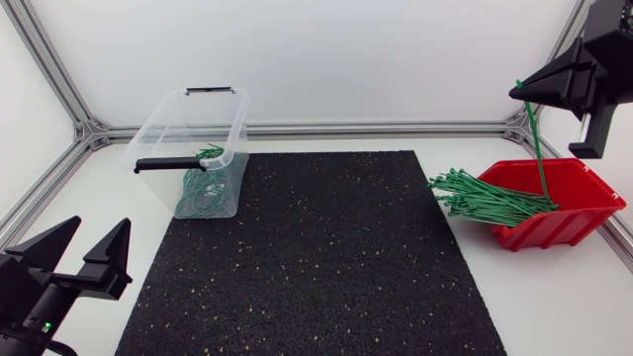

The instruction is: Take a green cable tie from the red box, thread the tail through the head to close it, then place it in the transparent bin on the left.

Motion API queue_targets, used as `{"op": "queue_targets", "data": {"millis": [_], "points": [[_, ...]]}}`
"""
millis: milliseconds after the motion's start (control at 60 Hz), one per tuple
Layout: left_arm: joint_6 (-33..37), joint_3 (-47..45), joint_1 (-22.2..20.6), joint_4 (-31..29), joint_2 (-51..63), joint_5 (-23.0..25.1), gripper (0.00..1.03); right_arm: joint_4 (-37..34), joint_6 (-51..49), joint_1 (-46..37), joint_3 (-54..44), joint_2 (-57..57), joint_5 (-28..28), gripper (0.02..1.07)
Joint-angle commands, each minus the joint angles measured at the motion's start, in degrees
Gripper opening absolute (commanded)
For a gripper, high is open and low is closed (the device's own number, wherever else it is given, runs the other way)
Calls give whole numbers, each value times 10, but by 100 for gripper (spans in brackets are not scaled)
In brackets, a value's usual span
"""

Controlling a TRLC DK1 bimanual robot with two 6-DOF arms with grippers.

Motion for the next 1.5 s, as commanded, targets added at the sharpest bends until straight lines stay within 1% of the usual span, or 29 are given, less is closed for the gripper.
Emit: {"op": "queue_targets", "data": {"millis": [0,67,133,217,317,350,450,550,667,700,767,850,933,1050,1083,1100,1117,1167,1233,1283,1300,1350,1383,1483], "points": [[-1,-23,-5,-7,3,0,99,-6,78,29,22,-15,-2,8],[-2,-23,-6,-7,3,0,99,-3,137,60,41,-26,7,8],[-1,-23,-6,-7,3,0,99,0,189,103,56,-29,40,8],[-1,-23,-5,-7,3,0,99,4,265,161,74,-28,87,8],[-1,-23,-5,-8,2,-3,99,34,417,246,78,-25,162,8],[-1,-23,-5,-9,1,-4,99,42,454,267,77,-24,178,8],[-1,-23,-6,-10,0,-5,99,57,492,322,69,-17,213,8],[-1,-23,-6,-10,0,-6,99,106,524,386,30,-17,261,8],[-2,-23,-7,-10,0,-6,99,153,586,438,1,-6,273,8],[-1,-23,-7,-10,0,-6,99,160,592,448,-4,-3,276,8],[-1,-23,-7,-10,0,-6,99,186,613,476,-17,2,302,8],[-1,-23,-7,-10,0,-7,99,240,625,518,-47,5,331,8],[-1,-23,-7,-10,0,-7,99,277,639,550,-72,15,336,8],[-1,-23,-7,-11,0,-7,99,365,645,562,-110,35,351,8],[-1,-23,-7,-11,0,-7,99,408,646,562,-127,38,369,8],[-1,-23,-7,-11,0,-7,99,411,646,562,-128,38,371,8],[-1,-23,-7,-11,0,-7,99,428,646,569,-134,43,386,8],[-1,-23,-7,-11,0,-7,99,435,655,584,-133,59,402,8],[-1,-23,-7,-11,0,-7,99,455,679,589,-133,77,409,8],[-1,-23,-7,-11,0,-7,99,470,696,600,-134,93,439,8],[-1,-23,-7,-11,0,-7,99,483,713,605,-140,96,455,8],[-1,-23,-6,-11,0,-7,99,517,744,612,-153,103,479,8],[-1,-23,-6,-11,0,-7,99,535,758,615,-159,109,481,8],[-1,-23,-7,-11,0,-8,99,547,796,620,-158,134,486,8]]}}
